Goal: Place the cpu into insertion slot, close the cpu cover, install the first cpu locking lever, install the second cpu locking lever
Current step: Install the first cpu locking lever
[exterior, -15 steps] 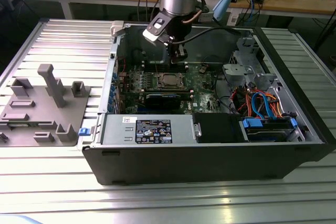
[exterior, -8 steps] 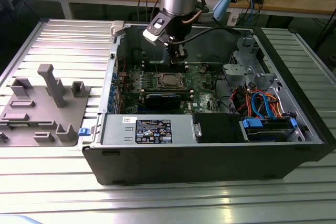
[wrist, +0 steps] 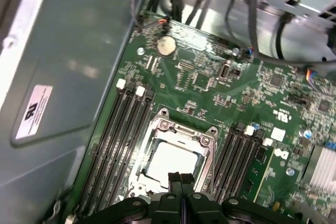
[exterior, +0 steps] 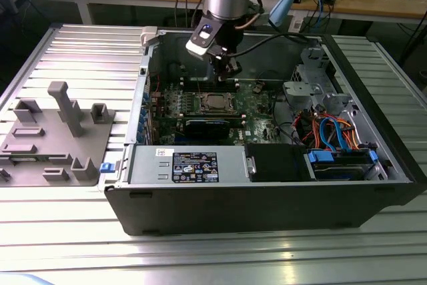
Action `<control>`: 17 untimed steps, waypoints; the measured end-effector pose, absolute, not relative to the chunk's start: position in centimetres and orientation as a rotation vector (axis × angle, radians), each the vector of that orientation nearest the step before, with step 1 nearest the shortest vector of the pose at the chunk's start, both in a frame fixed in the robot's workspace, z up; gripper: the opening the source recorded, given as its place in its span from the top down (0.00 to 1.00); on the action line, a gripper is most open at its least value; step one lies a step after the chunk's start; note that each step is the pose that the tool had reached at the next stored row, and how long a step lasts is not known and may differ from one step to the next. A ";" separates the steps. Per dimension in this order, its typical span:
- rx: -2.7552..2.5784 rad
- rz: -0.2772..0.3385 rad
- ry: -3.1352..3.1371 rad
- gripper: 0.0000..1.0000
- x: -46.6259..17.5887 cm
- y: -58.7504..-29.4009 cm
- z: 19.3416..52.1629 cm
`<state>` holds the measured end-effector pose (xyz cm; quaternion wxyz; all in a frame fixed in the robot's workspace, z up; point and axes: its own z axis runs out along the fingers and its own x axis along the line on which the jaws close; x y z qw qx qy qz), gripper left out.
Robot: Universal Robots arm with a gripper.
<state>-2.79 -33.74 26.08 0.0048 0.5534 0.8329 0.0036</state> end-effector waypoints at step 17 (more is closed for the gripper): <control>1.355 0.013 2.825 0.89 -2.8 -33.7 26.1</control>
